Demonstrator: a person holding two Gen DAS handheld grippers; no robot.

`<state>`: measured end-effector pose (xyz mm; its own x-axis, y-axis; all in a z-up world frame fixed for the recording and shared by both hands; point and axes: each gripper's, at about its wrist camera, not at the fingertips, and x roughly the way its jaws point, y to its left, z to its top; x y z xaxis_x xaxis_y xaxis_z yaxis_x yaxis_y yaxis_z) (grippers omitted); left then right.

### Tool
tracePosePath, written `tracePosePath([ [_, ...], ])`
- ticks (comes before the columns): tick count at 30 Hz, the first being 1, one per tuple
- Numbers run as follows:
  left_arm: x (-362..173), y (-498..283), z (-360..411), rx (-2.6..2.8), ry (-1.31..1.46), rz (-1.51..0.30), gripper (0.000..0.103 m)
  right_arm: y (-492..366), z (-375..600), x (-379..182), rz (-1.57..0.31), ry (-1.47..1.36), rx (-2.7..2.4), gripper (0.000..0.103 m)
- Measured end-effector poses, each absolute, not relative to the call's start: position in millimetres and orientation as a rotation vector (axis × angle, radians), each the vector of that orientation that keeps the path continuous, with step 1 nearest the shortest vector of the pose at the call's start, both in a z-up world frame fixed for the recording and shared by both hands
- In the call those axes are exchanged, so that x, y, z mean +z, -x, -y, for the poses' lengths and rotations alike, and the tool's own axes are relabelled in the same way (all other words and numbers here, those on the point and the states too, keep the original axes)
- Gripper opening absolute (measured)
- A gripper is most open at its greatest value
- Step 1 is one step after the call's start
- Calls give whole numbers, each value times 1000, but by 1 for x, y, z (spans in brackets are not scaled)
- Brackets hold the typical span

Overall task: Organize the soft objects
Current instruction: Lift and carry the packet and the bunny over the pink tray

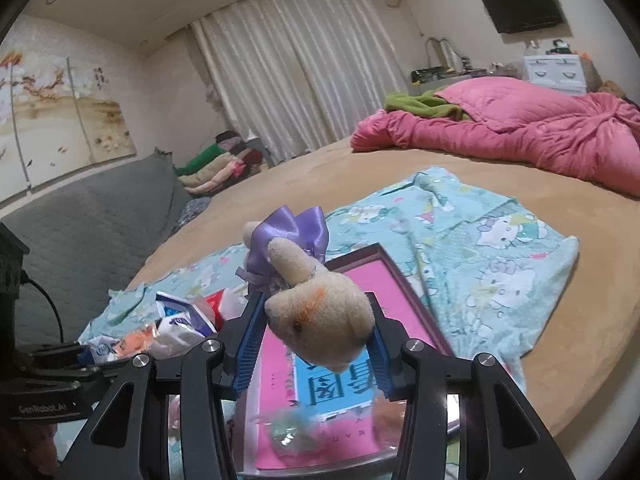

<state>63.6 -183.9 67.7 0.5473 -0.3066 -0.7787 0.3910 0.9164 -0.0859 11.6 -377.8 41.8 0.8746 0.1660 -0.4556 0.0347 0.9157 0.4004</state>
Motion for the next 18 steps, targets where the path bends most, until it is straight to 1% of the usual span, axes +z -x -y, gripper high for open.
tracePosePath([
  [9,42,-71,217,-453,-180,-954,44,-15,397,30,-537,-446,4,49],
  [18,13,-82,230,-450,-212,-1021,44,-24,403,12,-617,-465,-17,49],
])
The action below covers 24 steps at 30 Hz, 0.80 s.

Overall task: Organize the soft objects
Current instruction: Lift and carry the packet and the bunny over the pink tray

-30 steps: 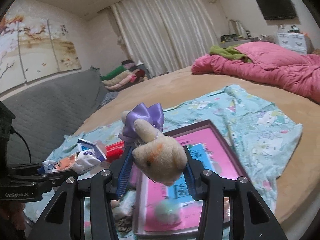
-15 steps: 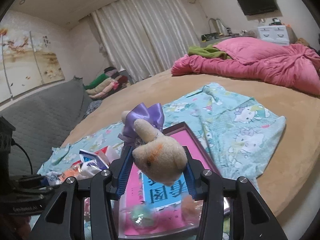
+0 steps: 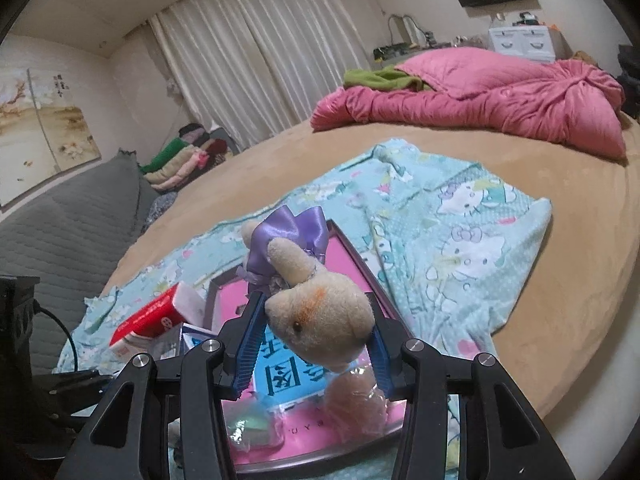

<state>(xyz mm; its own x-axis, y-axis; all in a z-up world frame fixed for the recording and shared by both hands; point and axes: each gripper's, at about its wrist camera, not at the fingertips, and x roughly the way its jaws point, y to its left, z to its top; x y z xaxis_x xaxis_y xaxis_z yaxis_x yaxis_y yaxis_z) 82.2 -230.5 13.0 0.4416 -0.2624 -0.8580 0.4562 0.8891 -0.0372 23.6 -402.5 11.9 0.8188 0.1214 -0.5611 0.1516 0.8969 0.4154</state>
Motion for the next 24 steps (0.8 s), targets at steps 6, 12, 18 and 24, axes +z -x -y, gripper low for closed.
tracePosePath([
  [6,0,-92,236,-426,-232,-1039,44,-29,393,5,-661,-445,6,49],
  [12,-15,-99,240,-417,-252,-1067,44,-34,380,-5,-718,-403,17,49],
  [18,-26,-104,240,-414,-251,-1089,44,-40,371,-17,-782,-376,24,49],
  [24,-30,-106,239,-425,-237,-1095,45,-46,365,-30,-839,-369,43,49],
])
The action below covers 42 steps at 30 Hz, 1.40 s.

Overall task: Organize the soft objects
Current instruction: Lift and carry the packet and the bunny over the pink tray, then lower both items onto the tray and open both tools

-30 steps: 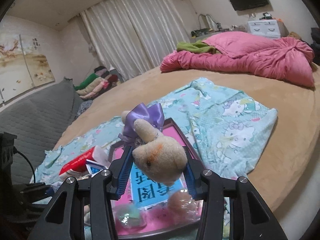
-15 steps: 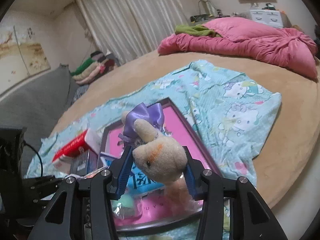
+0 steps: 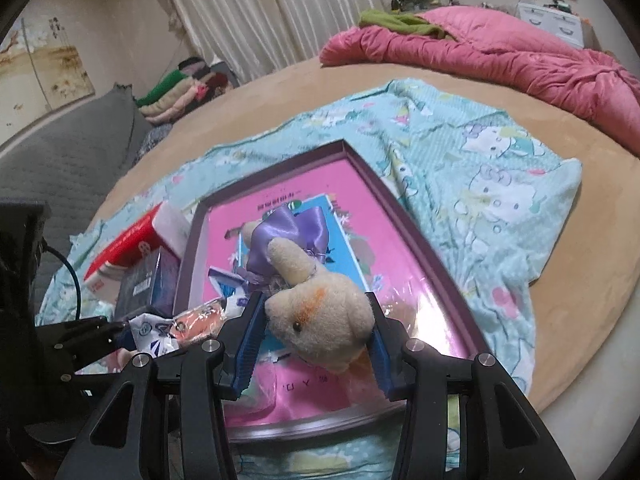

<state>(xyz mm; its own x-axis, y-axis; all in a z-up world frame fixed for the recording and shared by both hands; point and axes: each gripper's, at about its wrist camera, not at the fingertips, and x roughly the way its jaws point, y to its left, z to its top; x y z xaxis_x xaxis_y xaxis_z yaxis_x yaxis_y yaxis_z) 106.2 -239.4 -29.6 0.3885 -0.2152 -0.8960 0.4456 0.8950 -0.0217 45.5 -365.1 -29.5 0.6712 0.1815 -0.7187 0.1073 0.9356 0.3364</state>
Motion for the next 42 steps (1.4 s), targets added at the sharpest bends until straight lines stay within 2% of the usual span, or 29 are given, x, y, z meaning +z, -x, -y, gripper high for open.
tracePosePath([
  [27,-33,-105,223,-462,-171,-1097,46,-52,346,-34,-853,-306,57,51],
  [30,-33,-103,223,-464,-165,-1094,46,-50,347,-32,-842,-320,63,57],
  [42,-35,-100,219,-474,-119,-1089,53,-42,346,-18,-773,-309,64,67],
])
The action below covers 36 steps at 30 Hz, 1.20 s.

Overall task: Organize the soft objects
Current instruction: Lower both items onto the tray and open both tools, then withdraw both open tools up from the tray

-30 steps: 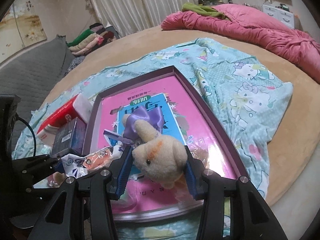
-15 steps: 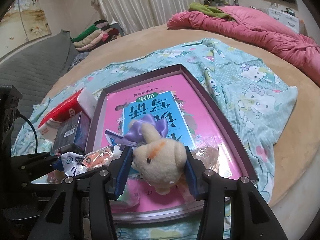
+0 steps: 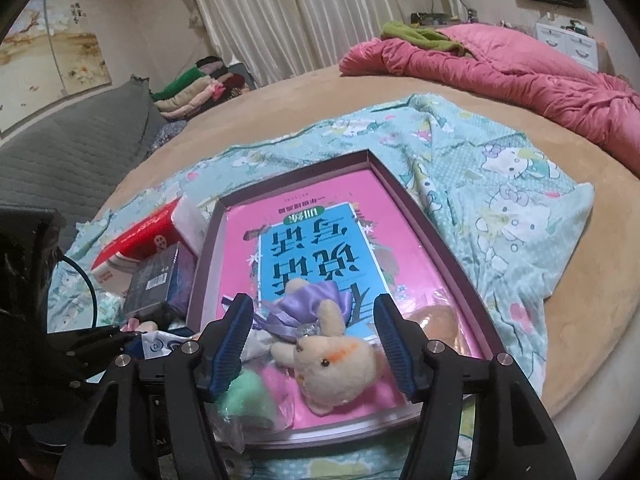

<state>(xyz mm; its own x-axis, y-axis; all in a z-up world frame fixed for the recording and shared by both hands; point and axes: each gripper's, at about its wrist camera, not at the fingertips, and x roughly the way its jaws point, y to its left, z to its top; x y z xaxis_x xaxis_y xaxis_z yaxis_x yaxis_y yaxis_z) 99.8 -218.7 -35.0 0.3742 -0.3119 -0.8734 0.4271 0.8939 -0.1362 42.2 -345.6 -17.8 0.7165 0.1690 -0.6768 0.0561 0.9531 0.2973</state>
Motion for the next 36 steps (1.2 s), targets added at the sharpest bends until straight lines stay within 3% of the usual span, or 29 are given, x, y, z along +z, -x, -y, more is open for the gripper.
tracePosePath([
  [2,-34,-99,218,-480,-113,-1085,56,-41,348,-15,-752,-311,50,74],
  [7,-30,-96,219,-479,-135,-1073,67,-38,352,-9,-721,-312,30,75],
  [36,22,-66,153,-373,-59,-936,78,-17,329,34,-618,-230,-4,78],
])
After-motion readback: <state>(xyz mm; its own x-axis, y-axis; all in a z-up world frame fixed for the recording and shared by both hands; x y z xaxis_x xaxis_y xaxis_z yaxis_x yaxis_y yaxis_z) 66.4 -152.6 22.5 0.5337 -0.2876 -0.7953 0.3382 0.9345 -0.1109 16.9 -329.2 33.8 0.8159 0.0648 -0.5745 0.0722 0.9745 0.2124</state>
